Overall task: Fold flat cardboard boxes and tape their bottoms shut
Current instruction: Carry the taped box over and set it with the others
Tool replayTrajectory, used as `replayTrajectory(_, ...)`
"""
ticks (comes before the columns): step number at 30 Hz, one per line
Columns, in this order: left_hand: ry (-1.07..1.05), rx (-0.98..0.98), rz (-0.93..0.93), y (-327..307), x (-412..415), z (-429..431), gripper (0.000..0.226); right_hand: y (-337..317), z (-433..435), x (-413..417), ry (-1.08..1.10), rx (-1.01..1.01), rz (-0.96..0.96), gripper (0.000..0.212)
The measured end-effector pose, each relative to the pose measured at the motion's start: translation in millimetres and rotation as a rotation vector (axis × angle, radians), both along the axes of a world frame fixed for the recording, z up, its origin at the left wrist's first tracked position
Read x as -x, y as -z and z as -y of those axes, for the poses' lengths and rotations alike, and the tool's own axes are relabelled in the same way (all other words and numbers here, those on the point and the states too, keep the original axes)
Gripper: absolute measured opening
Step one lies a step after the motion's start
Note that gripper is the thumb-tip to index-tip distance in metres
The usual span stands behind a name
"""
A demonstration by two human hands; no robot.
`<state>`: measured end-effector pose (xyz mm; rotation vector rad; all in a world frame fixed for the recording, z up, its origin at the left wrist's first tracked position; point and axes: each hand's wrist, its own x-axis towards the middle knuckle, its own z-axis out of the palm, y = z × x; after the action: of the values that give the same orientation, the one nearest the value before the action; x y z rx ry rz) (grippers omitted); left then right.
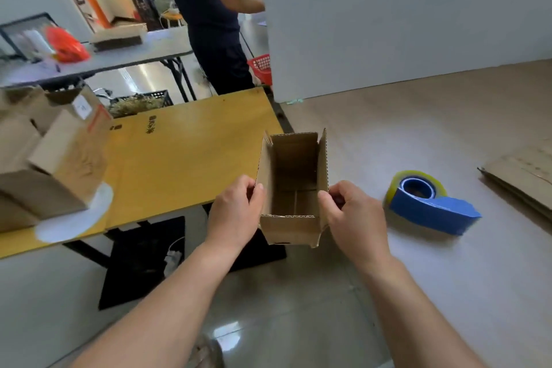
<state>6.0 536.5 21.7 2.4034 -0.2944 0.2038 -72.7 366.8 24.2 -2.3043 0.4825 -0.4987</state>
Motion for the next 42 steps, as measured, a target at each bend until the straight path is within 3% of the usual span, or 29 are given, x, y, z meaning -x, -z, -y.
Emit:
replayTrajectory(7, -0.115, 0.013, -0.002, 5.2, -36.9, -80.7, 0.019, -3.3, -73.1, -55.3, -0.155, 0.041, 0.016, 0.012)
replayTrajectory(13, -0.195, 0.02, 0.0, 2.2, -87.3, -166.6, 0.017, -12.4, -156.1, -123.5, -0.274, 0.083, -0.039, 0.019)
replayTrajectory(24, -0.145, -0.071, 0.013, -7.4, -214.3, -321.9, 0.016, -23.5, -313.4, -251.0, -0.236, 0.09, -0.099, 0.023)
replayTrajectory(32, -0.101, -0.127, 0.03, -29.0, -299.8, -351.1, 0.018, -39.2, -347.6, -333.1, -0.214, 0.124, -0.036, 0.024)
replayTrajectory(42, -0.185, -0.24, -0.134, -62.5, -454.7, -369.3, 0.024, -34.5, -363.8, -492.3, -0.316, 0.128, -0.002, 0.023)
